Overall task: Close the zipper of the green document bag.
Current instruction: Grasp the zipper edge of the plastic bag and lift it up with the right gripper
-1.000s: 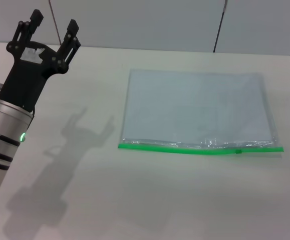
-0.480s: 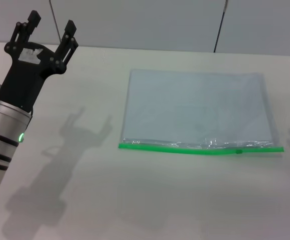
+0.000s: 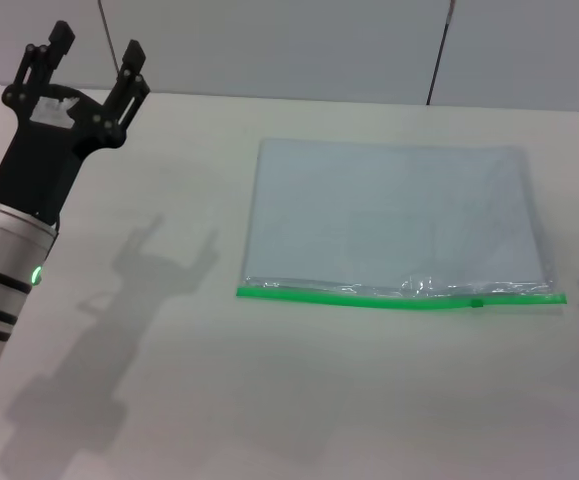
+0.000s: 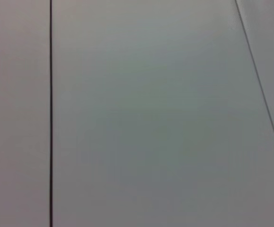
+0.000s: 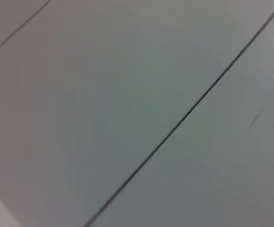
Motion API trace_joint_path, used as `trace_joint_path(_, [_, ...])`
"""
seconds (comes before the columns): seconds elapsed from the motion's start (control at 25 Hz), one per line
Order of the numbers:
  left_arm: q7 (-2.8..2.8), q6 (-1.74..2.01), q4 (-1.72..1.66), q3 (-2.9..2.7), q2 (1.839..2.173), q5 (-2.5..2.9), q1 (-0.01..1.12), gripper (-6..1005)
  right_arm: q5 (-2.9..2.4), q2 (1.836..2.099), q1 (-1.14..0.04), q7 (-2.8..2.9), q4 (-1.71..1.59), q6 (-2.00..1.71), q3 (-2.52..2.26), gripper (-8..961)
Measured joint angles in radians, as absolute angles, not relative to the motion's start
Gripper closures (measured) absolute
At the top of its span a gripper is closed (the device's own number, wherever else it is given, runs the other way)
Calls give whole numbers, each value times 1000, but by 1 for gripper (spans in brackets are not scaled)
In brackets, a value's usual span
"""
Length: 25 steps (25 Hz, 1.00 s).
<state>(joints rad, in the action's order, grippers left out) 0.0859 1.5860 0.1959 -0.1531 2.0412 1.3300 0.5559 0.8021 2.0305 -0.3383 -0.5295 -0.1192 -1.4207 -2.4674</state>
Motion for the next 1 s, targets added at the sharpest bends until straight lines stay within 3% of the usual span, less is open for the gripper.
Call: trace_joint_path(1.0, [85,1587,195,-141,2039,1314,543,222,807,2040,-272,-1081,-198,-1114,-2516,229])
